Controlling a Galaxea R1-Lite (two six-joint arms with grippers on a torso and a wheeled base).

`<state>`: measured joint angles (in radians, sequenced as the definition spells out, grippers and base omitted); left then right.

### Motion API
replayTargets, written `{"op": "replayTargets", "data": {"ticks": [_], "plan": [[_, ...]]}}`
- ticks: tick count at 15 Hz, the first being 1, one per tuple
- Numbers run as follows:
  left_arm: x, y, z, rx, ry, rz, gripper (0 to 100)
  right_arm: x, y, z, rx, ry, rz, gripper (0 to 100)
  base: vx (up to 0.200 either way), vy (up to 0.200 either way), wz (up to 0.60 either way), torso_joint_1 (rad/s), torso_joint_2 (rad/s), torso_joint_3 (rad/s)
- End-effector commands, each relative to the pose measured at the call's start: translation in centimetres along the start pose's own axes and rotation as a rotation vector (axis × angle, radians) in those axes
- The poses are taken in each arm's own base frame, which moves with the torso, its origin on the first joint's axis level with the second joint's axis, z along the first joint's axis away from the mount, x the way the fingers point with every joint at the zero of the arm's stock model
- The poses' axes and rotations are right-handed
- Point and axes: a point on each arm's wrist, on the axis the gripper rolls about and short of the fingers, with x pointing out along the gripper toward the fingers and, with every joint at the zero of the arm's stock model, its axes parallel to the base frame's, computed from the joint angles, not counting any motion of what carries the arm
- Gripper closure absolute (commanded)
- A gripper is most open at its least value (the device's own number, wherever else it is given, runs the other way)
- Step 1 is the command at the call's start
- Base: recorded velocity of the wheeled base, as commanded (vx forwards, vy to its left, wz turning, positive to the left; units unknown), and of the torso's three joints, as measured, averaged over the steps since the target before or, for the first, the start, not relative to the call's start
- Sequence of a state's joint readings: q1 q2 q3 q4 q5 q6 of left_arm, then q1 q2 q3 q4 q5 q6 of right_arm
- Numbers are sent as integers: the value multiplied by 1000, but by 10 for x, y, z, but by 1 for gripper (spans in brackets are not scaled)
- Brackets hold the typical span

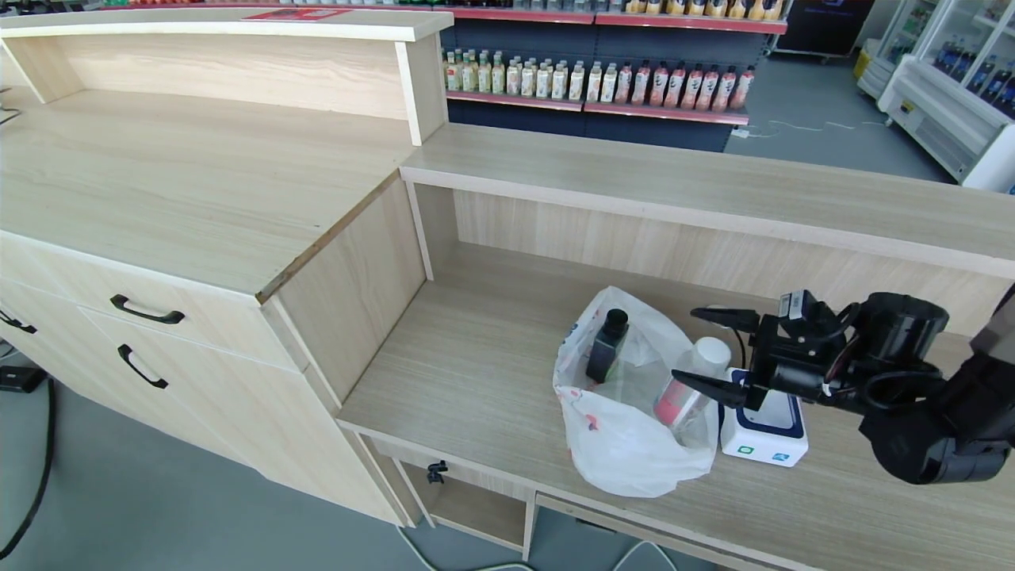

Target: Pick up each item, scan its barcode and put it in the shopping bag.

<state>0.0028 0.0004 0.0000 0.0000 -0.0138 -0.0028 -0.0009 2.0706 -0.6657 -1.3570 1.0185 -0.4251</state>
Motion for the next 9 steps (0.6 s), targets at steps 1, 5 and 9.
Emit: {"op": "replayTargets", "data": {"ticks": [1, 5, 9], "plan": [[0, 0, 0, 0, 0, -1, 0, -31, 11, 120, -163, -128, -48, 0, 0, 0, 0, 0, 0, 0], [0, 0, 0, 0, 0, 0, 0, -59, 35, 174, -334, -163, -68, 0, 0, 0, -150, 1, 2, 2], [0, 0, 0, 0, 0, 0, 0, -64, 32, 204, -464, -217, -101, 0, 0, 0, -600, -2, 4, 5]]}}
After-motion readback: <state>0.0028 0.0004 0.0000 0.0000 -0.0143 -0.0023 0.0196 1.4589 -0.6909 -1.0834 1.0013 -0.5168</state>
